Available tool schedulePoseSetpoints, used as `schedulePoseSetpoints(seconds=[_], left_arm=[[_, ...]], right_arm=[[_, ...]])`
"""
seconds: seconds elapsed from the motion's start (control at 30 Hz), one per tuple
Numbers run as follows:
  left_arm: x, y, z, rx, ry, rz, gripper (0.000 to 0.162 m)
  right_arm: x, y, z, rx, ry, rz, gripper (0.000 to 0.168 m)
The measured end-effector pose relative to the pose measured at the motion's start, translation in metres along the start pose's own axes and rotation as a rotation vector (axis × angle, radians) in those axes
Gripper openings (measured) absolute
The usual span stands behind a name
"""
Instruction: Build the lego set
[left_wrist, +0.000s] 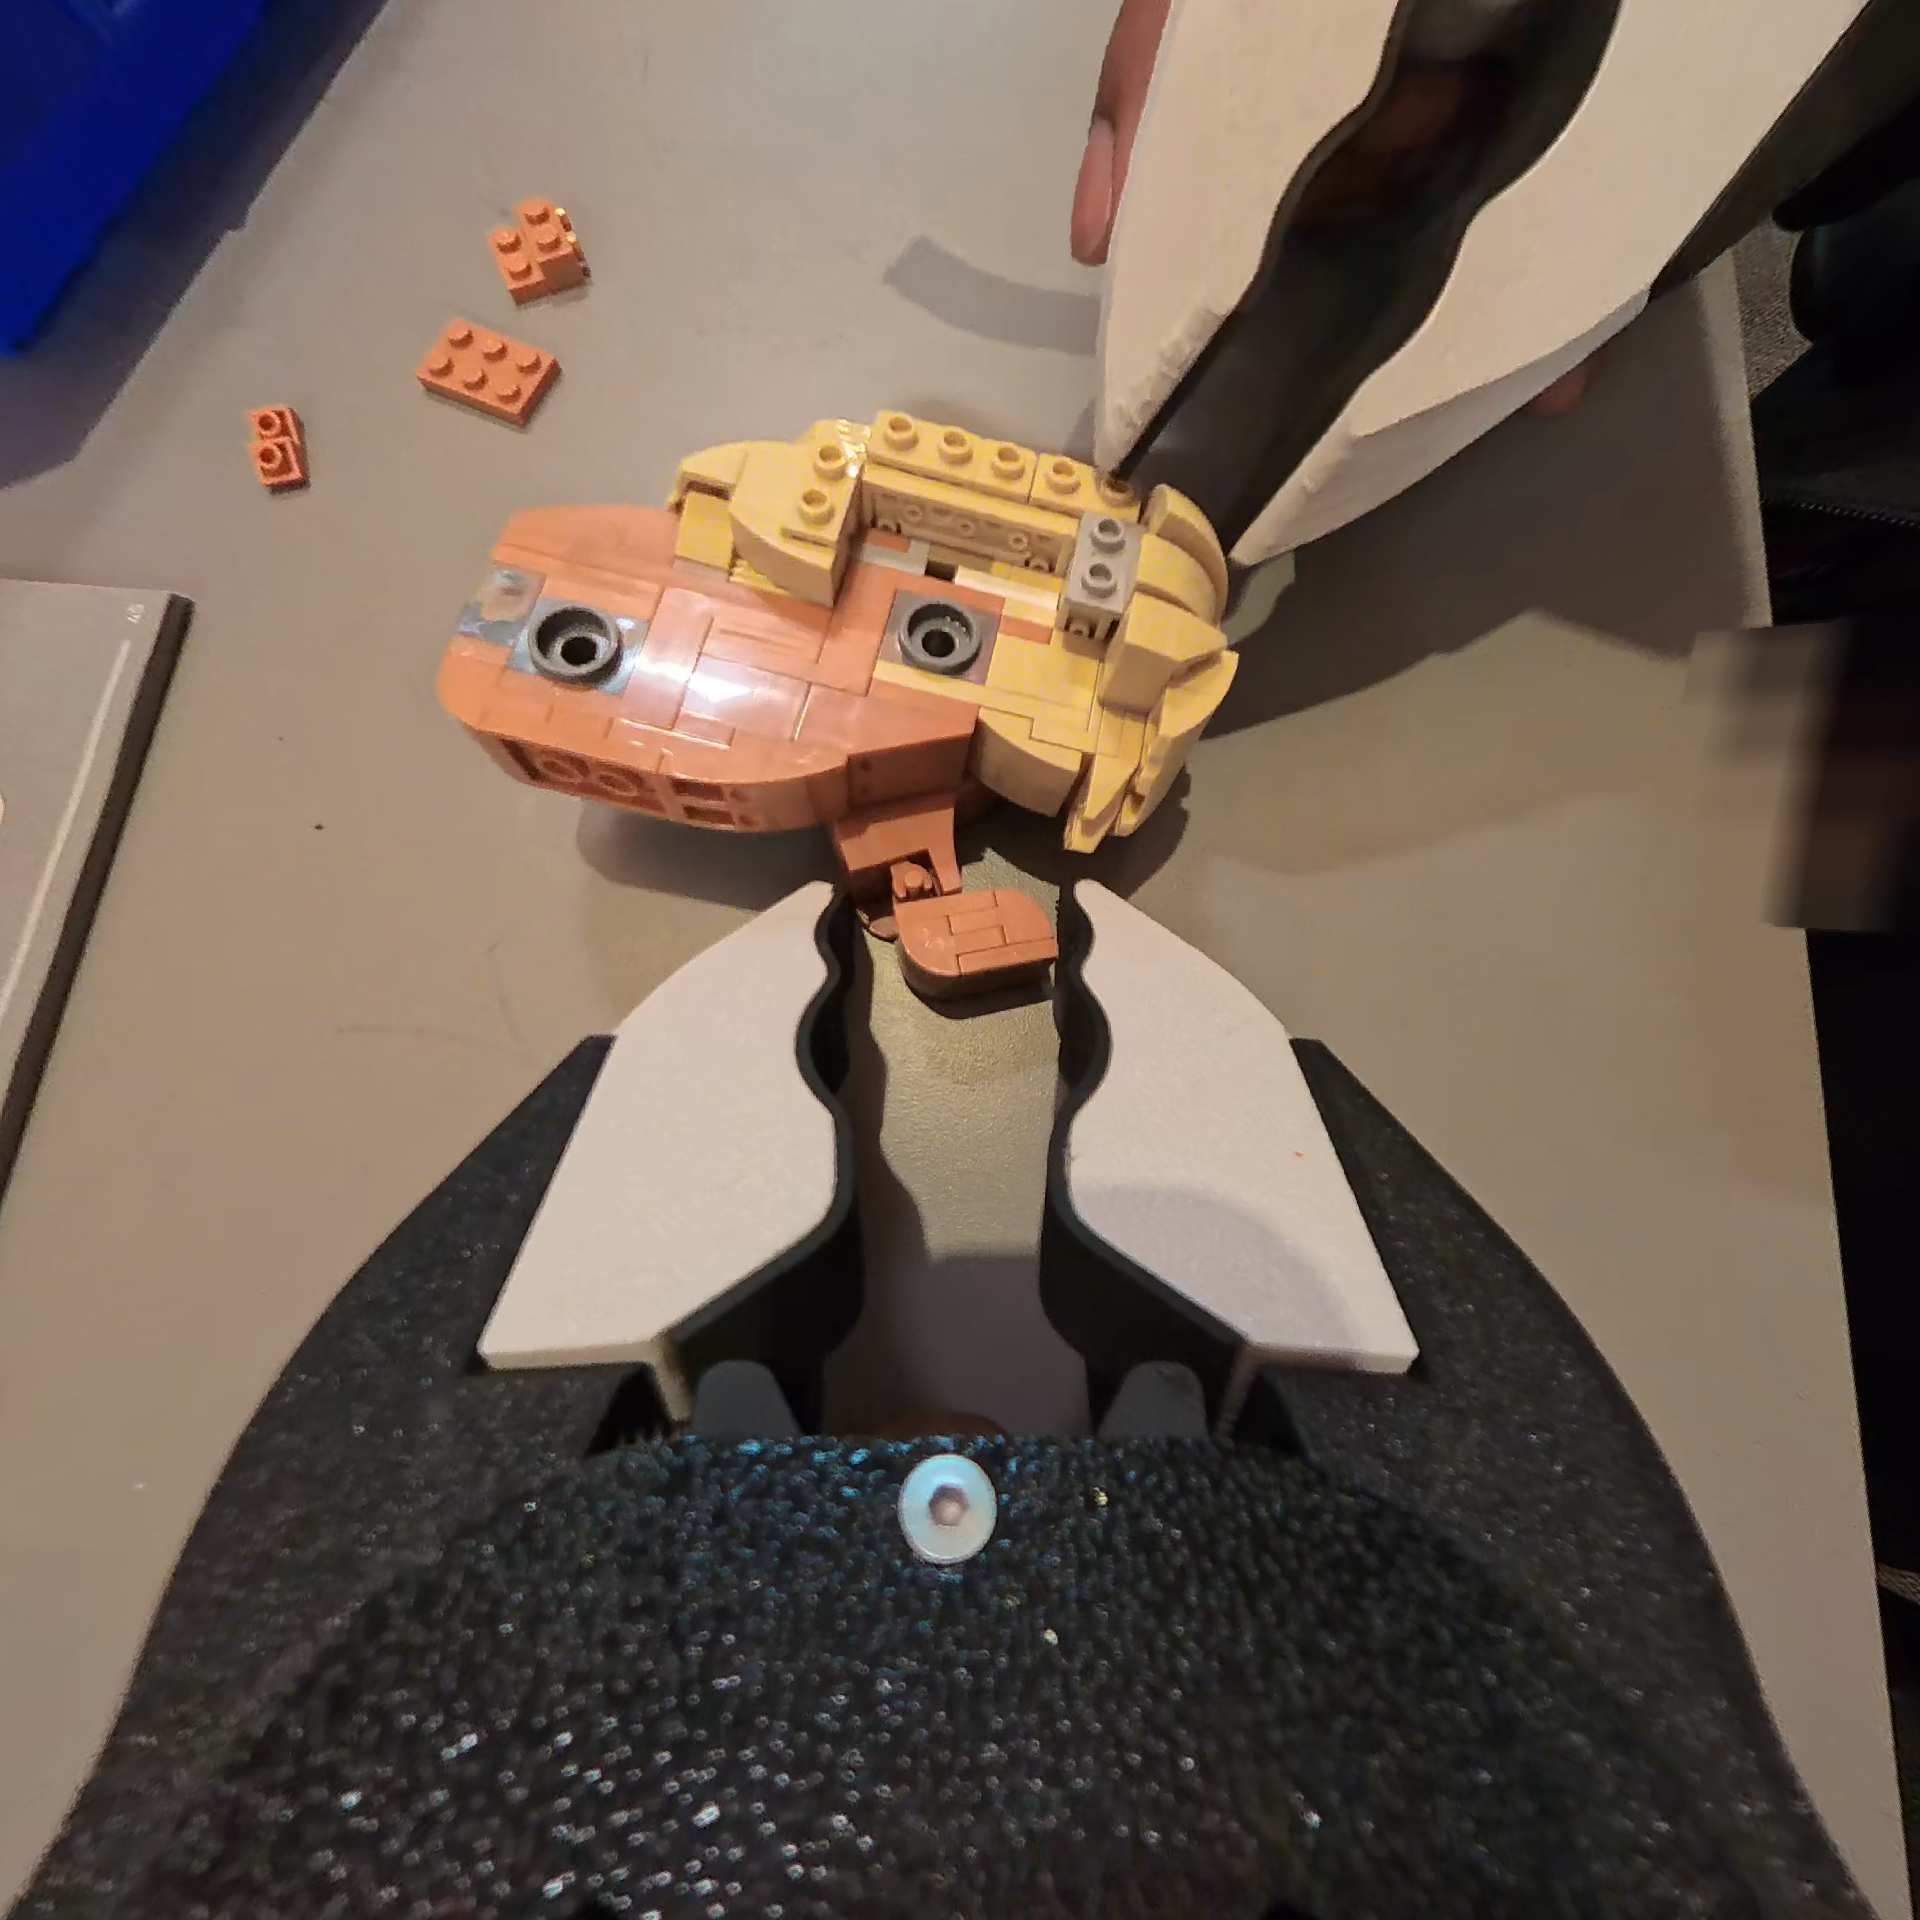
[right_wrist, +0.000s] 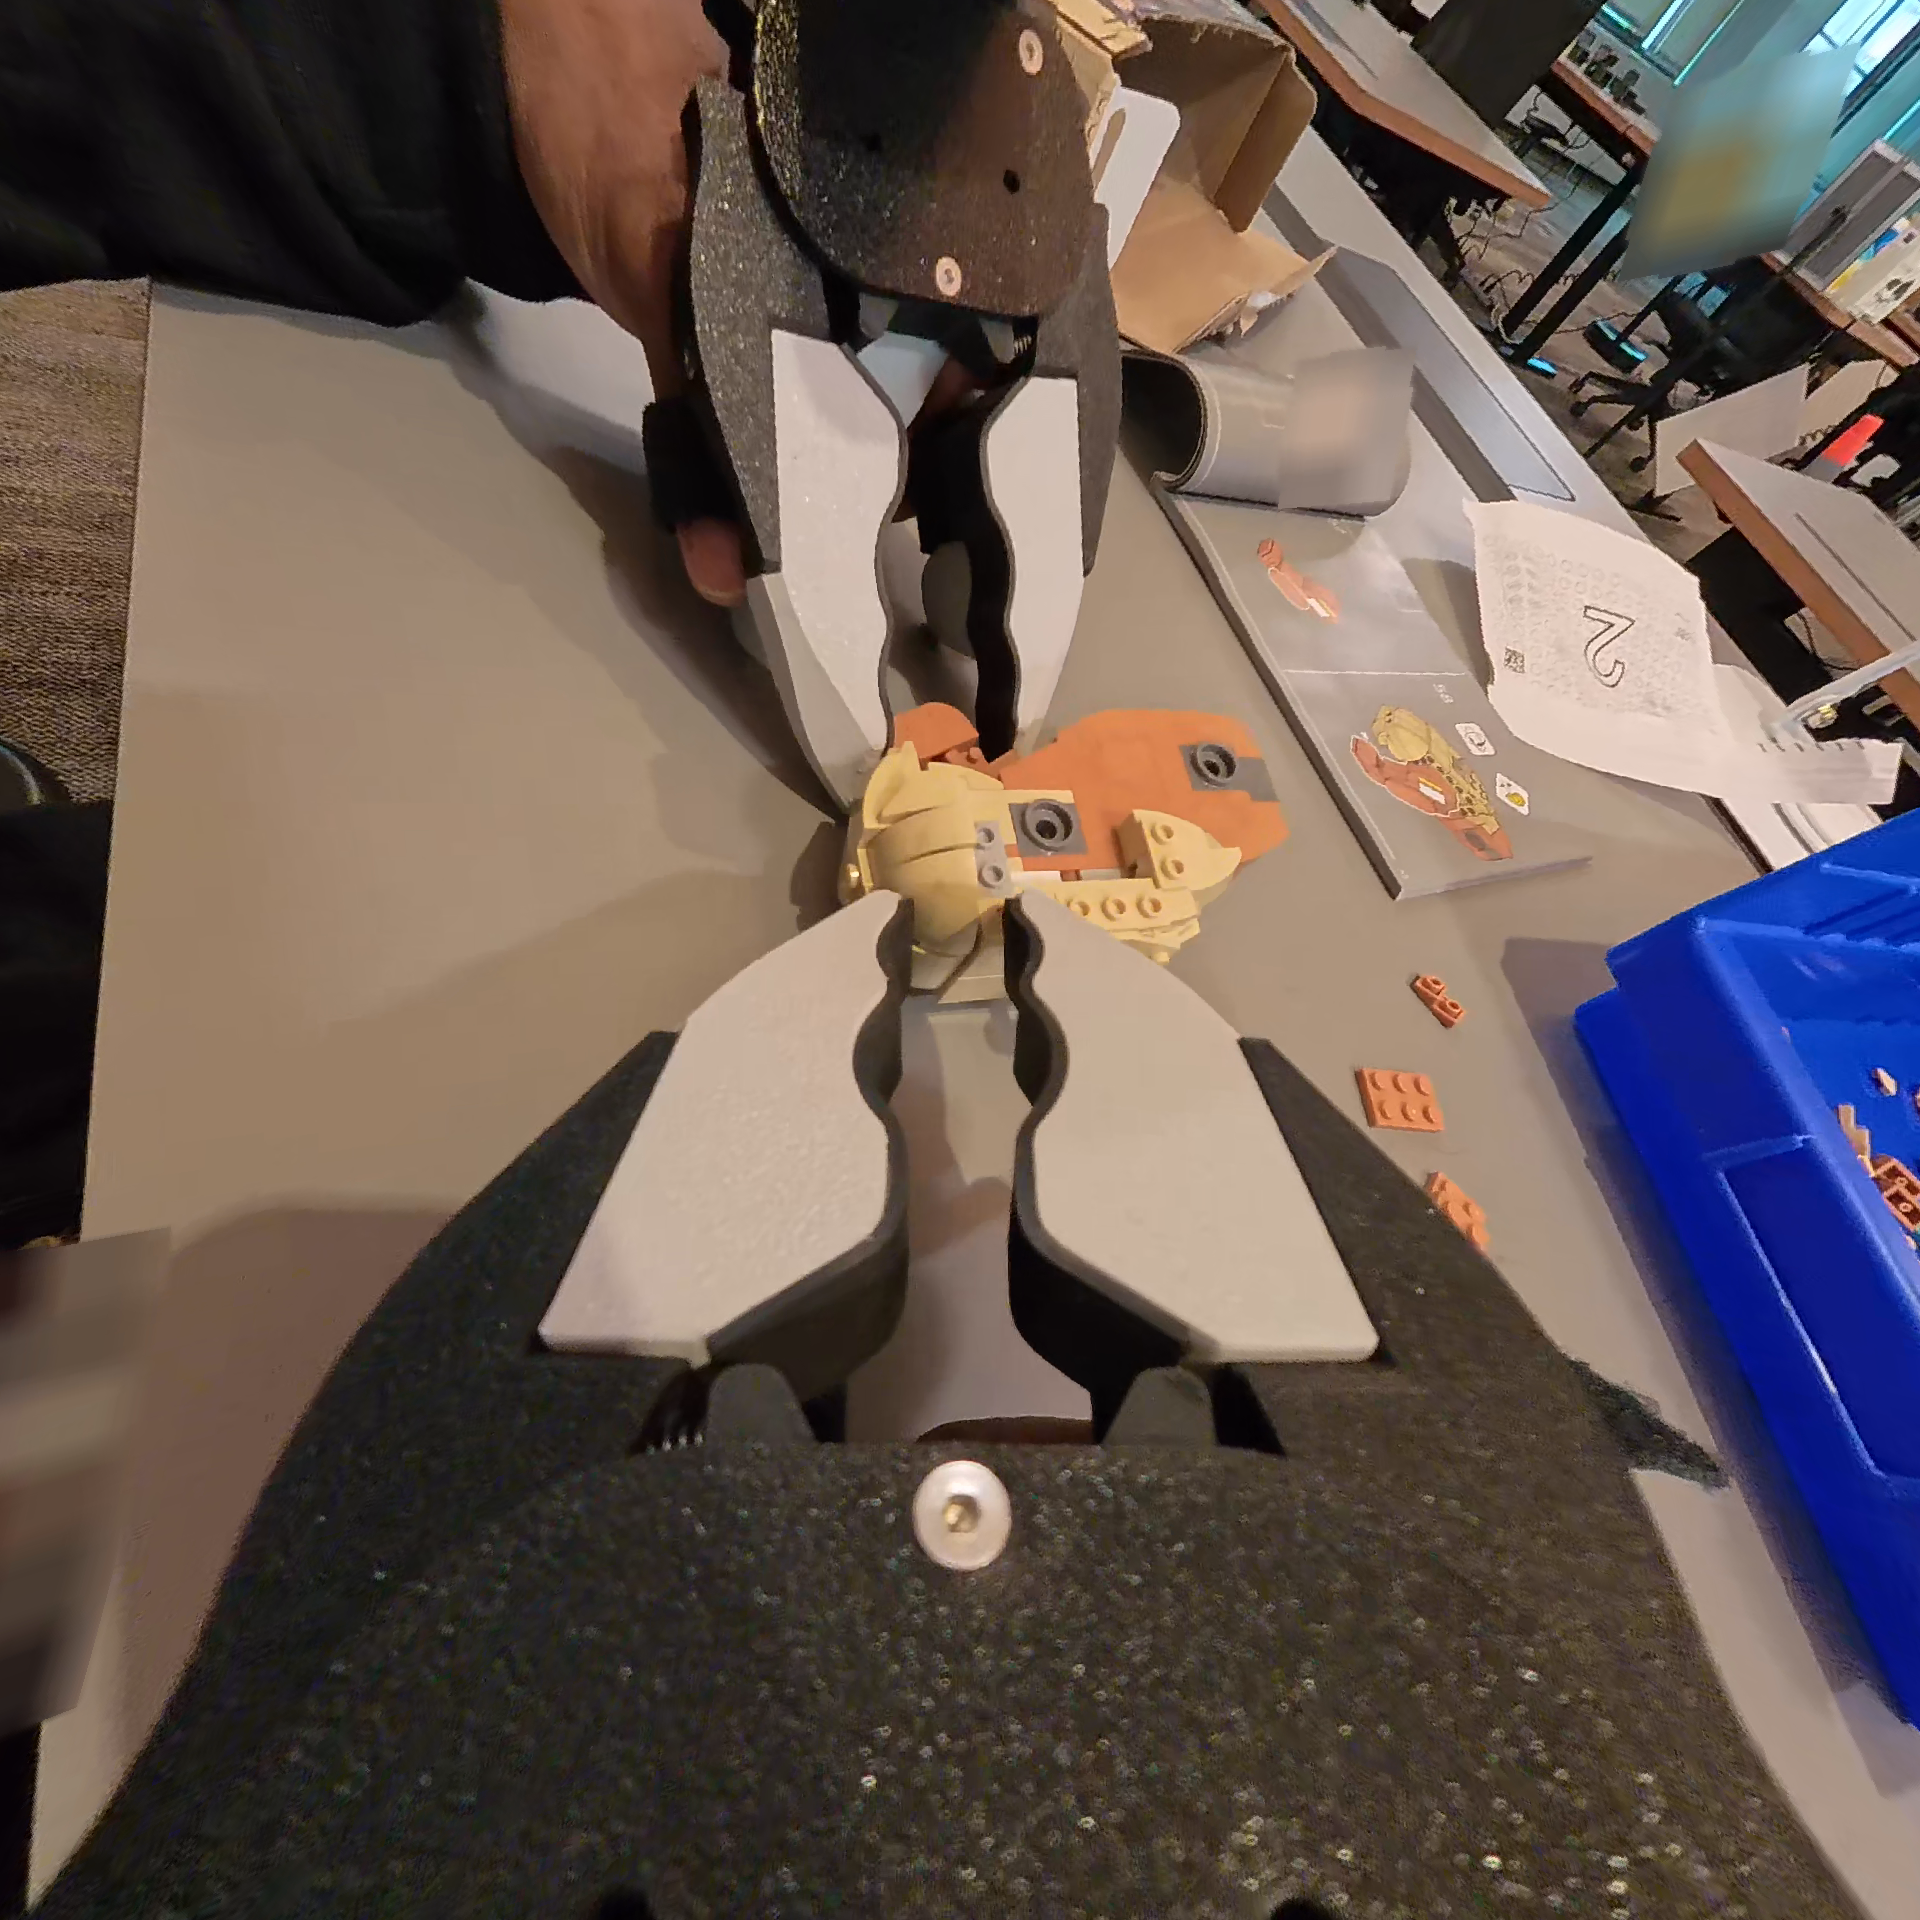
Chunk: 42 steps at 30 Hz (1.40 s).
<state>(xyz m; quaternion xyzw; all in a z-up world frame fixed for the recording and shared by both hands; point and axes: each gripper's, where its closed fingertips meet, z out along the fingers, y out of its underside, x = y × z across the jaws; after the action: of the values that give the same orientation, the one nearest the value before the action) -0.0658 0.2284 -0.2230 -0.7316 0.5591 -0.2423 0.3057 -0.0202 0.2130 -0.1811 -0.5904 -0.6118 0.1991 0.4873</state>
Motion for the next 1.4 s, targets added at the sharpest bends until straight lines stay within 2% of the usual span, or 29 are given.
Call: schedulePoseSetpoints(seconds=[0.57, 0.73, 0.8, 0.9, 1.03, 1.2, 1.4], left_arm=[[0.001, 0.001, -0.003, 0.011, 0.019, -0.006, 0.042], [-0.003, 0.004, -0.007, 0.01, -0.052, 0.027, 0.05], [-0.005, 0.0, -0.012, 0.034, -0.125, 0.122, 0.056], [-0.004, -0.019, -0.026, 0.118, -0.26, 0.373, 0.067], [0.007, -0.042, -0.036, 0.238, -0.377, 0.734, 0.049], [0.005, -0.032, -0.025, 0.131, -0.405, 0.911, 0.049], [0.004, -0.025, -0.012, 0.022, -0.454, 1.031, 0.051]], right_arm=[[0.003, 0.001, 0.001, -0.008, 0.019, 0.007, 0.016], [0.003, 0.001, 0.002, -0.01, 0.02, 0.011, 0.016], [0.003, 0.001, 0.003, -0.012, 0.019, 0.011, 0.016], [0.004, 0.001, 0.003, -0.012, 0.018, 0.015, 0.016], [0.004, 0.001, 0.003, -0.01, 0.02, 0.019, 0.016], [0.004, 0.0, 0.002, -0.005, 0.024, 0.019, 0.016], [0.004, 0.0, 0.003, -0.005, 0.019, 0.02, 0.016]])
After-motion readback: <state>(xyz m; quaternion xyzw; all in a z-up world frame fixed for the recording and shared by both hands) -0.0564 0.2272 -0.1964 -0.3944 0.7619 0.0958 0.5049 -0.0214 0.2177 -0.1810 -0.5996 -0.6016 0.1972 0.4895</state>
